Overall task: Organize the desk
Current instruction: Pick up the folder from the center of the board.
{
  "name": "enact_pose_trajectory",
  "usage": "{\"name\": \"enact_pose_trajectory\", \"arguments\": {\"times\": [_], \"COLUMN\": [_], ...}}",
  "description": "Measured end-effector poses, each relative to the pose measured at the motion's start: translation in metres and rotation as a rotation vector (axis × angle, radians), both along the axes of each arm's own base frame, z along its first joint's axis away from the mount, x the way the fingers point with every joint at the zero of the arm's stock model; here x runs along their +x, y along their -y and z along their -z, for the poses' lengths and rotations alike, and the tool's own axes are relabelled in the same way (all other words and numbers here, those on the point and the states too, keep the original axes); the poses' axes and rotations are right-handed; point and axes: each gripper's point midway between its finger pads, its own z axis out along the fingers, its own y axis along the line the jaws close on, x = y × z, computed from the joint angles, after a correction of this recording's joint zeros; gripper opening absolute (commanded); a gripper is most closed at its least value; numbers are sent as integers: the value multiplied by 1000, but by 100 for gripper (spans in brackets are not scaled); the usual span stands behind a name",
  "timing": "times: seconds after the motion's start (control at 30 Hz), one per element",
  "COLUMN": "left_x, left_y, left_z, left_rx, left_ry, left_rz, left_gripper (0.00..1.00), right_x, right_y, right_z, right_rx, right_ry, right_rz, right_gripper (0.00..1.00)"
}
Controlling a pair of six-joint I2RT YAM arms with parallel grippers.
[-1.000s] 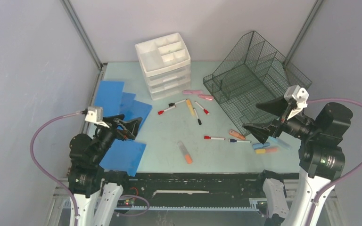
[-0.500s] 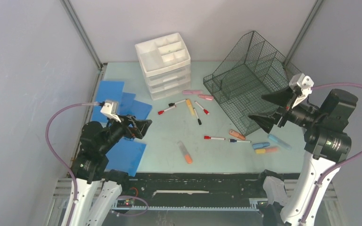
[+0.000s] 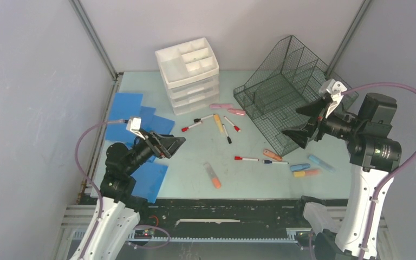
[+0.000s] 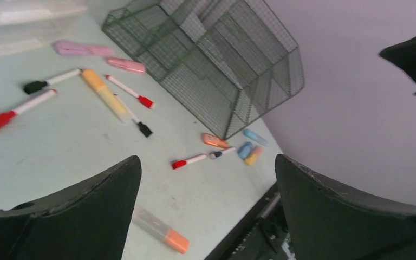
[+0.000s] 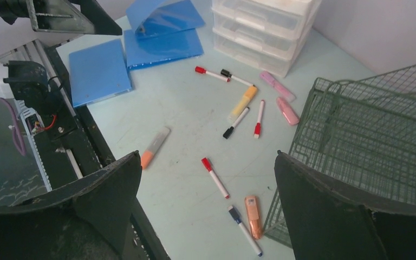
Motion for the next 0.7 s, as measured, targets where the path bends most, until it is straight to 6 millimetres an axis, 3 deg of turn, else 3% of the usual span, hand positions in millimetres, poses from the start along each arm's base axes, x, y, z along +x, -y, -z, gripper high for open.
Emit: {"name": "enact_pose_trajectory", "arguments": {"times": [0.1,0.27,0.4,0.57,0.7], "left_x": [-1,-15,-20,-13,0], "left_y": [14,58,88,120,128], "left_z": [0,4,11,27,45], "left_rx": [-66,-118,-140,-153,-123], "left_ry": [-7,-23,-45,-91,-130], "left_rz": [43,168,208,196,148], "left_gripper": [100,100,99,97,97], "right_x": [0,0,5,14,20], "right_y": [1,2,6,7,6], "right_z": [11,25,23,28,43], "right_rx": [6,25,50,99,125], "right_ry": [-16,-33,-27,-30,-72], "right_rz": [13,37,67,62,49], "right_gripper": [100,100,100,100,100]}}
